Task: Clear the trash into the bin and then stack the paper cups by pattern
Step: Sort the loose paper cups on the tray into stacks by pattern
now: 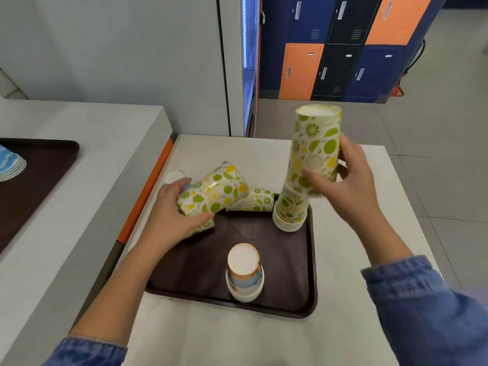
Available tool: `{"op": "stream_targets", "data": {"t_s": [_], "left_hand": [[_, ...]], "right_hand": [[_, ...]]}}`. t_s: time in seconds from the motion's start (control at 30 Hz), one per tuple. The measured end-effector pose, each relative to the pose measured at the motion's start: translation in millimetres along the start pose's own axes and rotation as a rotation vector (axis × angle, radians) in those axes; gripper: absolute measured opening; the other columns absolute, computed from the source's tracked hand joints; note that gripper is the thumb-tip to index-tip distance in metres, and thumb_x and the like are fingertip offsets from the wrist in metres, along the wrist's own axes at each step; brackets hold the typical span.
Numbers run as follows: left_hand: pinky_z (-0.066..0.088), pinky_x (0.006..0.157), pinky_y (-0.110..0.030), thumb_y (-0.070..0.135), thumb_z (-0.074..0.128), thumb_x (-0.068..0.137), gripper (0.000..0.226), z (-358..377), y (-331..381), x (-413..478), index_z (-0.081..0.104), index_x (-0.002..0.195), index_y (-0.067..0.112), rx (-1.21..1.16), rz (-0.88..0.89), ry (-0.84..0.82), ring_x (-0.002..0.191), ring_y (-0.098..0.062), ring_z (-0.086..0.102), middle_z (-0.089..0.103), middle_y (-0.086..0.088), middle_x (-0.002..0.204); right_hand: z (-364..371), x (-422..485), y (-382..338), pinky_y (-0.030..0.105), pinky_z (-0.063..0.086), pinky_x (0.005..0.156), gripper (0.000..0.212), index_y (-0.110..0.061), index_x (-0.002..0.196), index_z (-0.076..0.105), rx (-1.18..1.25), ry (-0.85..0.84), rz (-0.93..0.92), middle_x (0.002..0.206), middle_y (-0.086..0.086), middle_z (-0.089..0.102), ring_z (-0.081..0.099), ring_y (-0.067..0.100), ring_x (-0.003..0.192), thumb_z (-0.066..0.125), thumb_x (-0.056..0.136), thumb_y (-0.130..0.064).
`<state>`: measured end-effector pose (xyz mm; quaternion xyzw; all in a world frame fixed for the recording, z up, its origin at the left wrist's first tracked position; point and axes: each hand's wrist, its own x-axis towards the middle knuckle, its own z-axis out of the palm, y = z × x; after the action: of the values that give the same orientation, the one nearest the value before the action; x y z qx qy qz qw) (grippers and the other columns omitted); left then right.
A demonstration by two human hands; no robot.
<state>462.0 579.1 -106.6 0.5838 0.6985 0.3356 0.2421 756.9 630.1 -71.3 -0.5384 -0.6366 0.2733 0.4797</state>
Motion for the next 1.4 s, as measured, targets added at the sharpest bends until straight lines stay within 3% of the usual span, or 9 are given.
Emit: {"op": "stream_targets", "data": {"t_s": [0.13, 0.37, 0.57, 0.73, 0.87, 1.0, 1.1, 1.2, 1.4], "left_hand": [[0.046, 0.082, -0.019, 0.026, 0.087, 0.063, 0.071, -16.9, 36.4, 12.6, 0.045, 0.12, 0.036, -0.23, 0.07, 0.153, 0.105, -0.003, 0.052, 0.049, 0.013, 0.118], [0.055, 0.082, -0.027, 0.025, 0.087, 0.063, 0.061, -27.6, 101.9, 46.7, 0.047, 0.109, 0.026, -0.343, 0.242, 0.26, 0.099, 0.002, 0.055, 0.053, 0.015, 0.106], [0.037, 0.102, -0.026, 0.025, 0.082, 0.067, 0.07, 4.3, 139.2, 73.2, 0.051, 0.13, 0.025, -0.006, 0.467, 0.007, 0.117, -0.014, 0.044, 0.039, 0.003, 0.116], [0.028, 0.1, -0.022, 0.022, 0.075, 0.073, 0.083, 23.7, 164.6, 83.6, 0.034, 0.145, 0.03, 0.254, 0.587, -0.253, 0.125, -0.015, 0.032, 0.041, 0.001, 0.127], [0.036, 0.103, -0.031, 0.022, 0.074, 0.073, 0.086, 49.4, 173.1, 86.4, 0.03, 0.147, 0.027, 0.348, 0.609, -0.387, 0.128, -0.018, 0.031, 0.04, -0.001, 0.136], [0.038, 0.102, -0.033, 0.021, 0.075, 0.072, 0.088, 85.3, 158.2, 89.4, 0.03, 0.147, 0.025, 0.404, 0.583, -0.51, 0.124, -0.02, 0.032, 0.039, -0.003, 0.133], [0.036, 0.103, -0.033, 0.019, 0.073, 0.072, 0.087, 110.0, 136.3, 87.7, 0.03, 0.147, 0.024, 0.424, 0.56, -0.571, 0.125, -0.022, 0.031, 0.039, -0.005, 0.132], [0.035, 0.105, -0.036, 0.019, 0.071, 0.073, 0.084, 131.7, 109.4, 84.2, 0.031, 0.147, 0.023, 0.436, 0.549, -0.604, 0.125, -0.024, 0.031, 0.039, -0.006, 0.133], [0.028, 0.112, -0.036, 0.026, 0.076, 0.075, 0.097, 143.7, 94.6, 83.6, 0.016, 0.151, 0.024, 0.317, 0.507, -0.597, 0.138, -0.022, 0.022, 0.028, -0.004, 0.15]], "right_hand": [[24.2, 15.8, 46.2, 0.031, 0.047, 0.099, 0.073, -0.015, 0.133, 0.046, 0.035, 0.048, 0.048, 0.124, 0.004, 0.045, 0.049, 0.013, 0.116, 0.082, 0.069, -0.014], [53.2, -15.7, 106.7, 0.035, 0.048, 0.097, 0.072, -0.028, 0.117, 0.041, 0.05, -0.09, 0.219, 0.113, -0.009, 0.054, 0.057, 0.011, 0.103, 0.086, 0.062, -0.013], [63.7, -25.0, 124.5, 0.035, 0.051, 0.092, 0.072, -0.032, 0.117, 0.041, 0.009, -0.121, 0.276, 0.115, -0.008, 0.056, 0.059, 0.009, 0.102, 0.087, 0.062, -0.026], [60.9, -23.0, 131.9, 0.039, 0.049, 0.097, 0.082, -0.023, 0.128, 0.041, 0.033, -0.167, 0.297, 0.127, -0.003, 0.055, 0.056, 0.011, 0.112, 0.087, 0.06, -0.021], [57.2, -28.6, 134.1, 0.027, 0.034, 0.106, 0.118, -0.015, 0.151, 0.012, -0.004, -0.223, 0.357, 0.147, 0.003, 0.04, 0.041, 0.014, 0.132, 0.088, 0.061, -0.019], [49.3, -45.0, 134.0, 0.027, 0.027, 0.109, 0.124, -0.014, 0.152, 0.0, -0.035, -0.175, 0.419, 0.155, 0.008, 0.024, 0.028, 0.018, 0.141, 0.087, 0.063, -0.024], [41.2, -59.5, 119.4, 0.031, 0.03, 0.111, 0.123, -0.019, 0.152, 0.001, -0.028, -0.099, 0.425, 0.152, 0.003, 0.026, 0.03, 0.017, 0.138, 0.087, 0.064, -0.03], [37.3, -70.0, 103.8, 0.024, 0.029, 0.107, 0.118, -0.018, 0.152, 0.005, -0.049, -0.03, 0.377, 0.147, 0.0, 0.03, 0.032, 0.01, 0.134, 0.086, 0.065, -0.03], [36.2, -79.4, 81.9, 0.016, 0.038, 0.095, 0.087, -0.018, 0.143, 0.034, -0.088, 0.088, 0.272, 0.124, -0.007, 0.041, 0.045, -0.004, 0.11, 0.082, 0.071, -0.022]]}}
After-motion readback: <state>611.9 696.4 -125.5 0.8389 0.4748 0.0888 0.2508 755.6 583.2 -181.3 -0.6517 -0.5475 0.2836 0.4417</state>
